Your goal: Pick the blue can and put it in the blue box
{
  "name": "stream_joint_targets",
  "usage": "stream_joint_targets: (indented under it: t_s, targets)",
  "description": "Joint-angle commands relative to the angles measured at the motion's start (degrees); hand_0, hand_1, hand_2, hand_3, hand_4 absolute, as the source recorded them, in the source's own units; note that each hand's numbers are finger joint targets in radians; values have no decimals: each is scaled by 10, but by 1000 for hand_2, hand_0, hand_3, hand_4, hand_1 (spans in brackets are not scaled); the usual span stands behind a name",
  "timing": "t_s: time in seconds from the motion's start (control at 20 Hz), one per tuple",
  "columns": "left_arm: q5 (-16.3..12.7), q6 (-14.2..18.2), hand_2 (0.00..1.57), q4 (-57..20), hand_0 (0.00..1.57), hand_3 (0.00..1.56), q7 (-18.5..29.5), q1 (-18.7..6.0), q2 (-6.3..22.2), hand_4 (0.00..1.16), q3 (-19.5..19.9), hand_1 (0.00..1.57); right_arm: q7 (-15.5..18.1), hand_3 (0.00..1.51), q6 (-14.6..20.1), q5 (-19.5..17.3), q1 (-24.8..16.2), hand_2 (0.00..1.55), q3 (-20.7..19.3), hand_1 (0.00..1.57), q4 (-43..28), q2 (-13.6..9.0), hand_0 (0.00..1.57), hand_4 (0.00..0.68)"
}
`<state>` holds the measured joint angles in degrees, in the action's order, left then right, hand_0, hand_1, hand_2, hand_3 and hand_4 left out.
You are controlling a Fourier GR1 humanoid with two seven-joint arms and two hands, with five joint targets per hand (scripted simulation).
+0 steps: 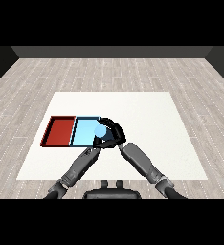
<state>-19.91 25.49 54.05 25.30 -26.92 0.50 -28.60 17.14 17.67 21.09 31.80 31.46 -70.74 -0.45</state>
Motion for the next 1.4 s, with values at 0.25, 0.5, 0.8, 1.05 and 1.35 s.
stream_joint_targets:
  t_s: [0.25,0.5,0.8,1.05,1.35]
  targets:
    - [-6,16,1558,-28,1571,1487,4,-30,-5,1136,-10,1571,-47,0,-36,-29,-16,0,-50,0,-51,4,0,0]
    - [36,20,1571,20,1571,1506,-8,24,-5,1134,-7,1571,-48,0,-25,-11,-35,0,-42,0,-67,4,0,0]
    - [51,19,1571,-28,1571,1500,23,8,-4,1131,26,1571,-47,0,-72,-27,-58,0,-98,0,-90,-9,0,0]
    - [59,-38,1571,-61,1571,1494,5,-26,9,1125,84,1571,-85,0,-61,-25,-140,0,-114,0,-236,-58,0,0]
    - [91,-21,1571,-29,1571,1489,-21,-12,32,1121,87,1571,-53,0,-76,12,-210,0,-171,0,-294,-65,0,0]
